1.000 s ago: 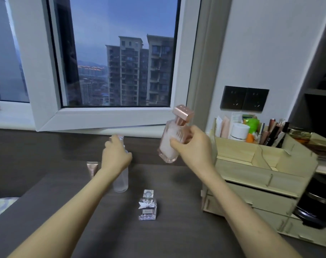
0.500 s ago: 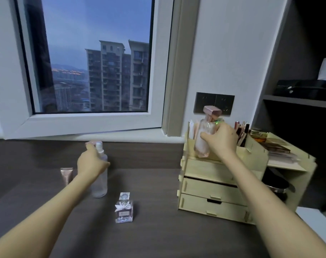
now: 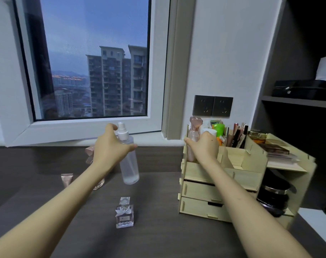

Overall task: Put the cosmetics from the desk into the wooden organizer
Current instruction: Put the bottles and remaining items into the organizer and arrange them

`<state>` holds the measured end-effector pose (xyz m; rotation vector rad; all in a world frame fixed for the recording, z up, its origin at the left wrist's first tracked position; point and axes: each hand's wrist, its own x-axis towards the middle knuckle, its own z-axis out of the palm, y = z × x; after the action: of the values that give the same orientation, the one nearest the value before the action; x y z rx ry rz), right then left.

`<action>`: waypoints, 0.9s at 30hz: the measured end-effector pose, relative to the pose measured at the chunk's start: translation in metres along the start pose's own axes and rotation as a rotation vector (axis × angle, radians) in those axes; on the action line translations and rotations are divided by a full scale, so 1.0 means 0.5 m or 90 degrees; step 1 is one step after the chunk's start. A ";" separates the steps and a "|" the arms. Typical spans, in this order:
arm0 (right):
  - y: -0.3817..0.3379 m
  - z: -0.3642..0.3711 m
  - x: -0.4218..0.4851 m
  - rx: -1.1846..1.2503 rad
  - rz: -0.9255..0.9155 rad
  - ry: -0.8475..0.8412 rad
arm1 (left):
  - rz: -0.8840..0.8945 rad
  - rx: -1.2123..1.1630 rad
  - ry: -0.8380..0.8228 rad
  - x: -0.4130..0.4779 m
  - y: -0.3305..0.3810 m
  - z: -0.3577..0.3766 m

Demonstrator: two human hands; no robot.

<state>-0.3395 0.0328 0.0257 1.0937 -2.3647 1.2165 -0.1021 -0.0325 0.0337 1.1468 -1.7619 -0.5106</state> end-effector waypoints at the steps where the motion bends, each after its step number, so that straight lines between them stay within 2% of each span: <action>1: -0.001 0.002 -0.002 0.002 -0.002 -0.003 | 0.003 -0.005 -0.004 -0.002 0.006 0.002; 9: 0.002 -0.006 -0.011 -0.005 0.005 -0.035 | 0.020 -0.042 -0.013 -0.013 0.049 0.010; 12: -0.005 -0.055 -0.038 -0.075 -0.016 0.028 | 0.047 -0.071 -0.016 -0.023 0.081 -0.012; 14: -0.014 -0.099 -0.065 0.041 -0.061 0.067 | 0.077 -0.100 -0.006 -0.026 0.112 -0.029; 15: -0.020 -0.123 -0.081 0.127 -0.091 0.052 | 0.091 -0.116 -0.002 -0.028 0.131 -0.035; 18: -0.043 -0.180 -0.129 0.246 -0.190 -0.073 | 0.117 -0.170 -0.027 -0.043 0.196 -0.034; 20: -0.054 -0.207 -0.142 0.236 -0.225 -0.093 | 0.130 -0.205 -0.067 -0.061 0.242 -0.014; 22: -0.055 -0.230 -0.139 0.186 -0.238 -0.067 | 0.157 -0.221 -0.100 -0.079 0.287 0.017; 25: -0.035 -0.261 -0.117 0.142 -0.207 -0.019 | 0.214 -0.210 -0.126 -0.095 0.339 0.064; 27: -0.009 -0.270 -0.097 0.127 -0.185 0.008 | 0.220 -0.217 -0.185 -0.094 0.358 0.084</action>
<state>-0.3167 0.1612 0.0854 1.4284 -2.0160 1.3635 -0.2183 0.0877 0.1235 0.5353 -1.9737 -0.7578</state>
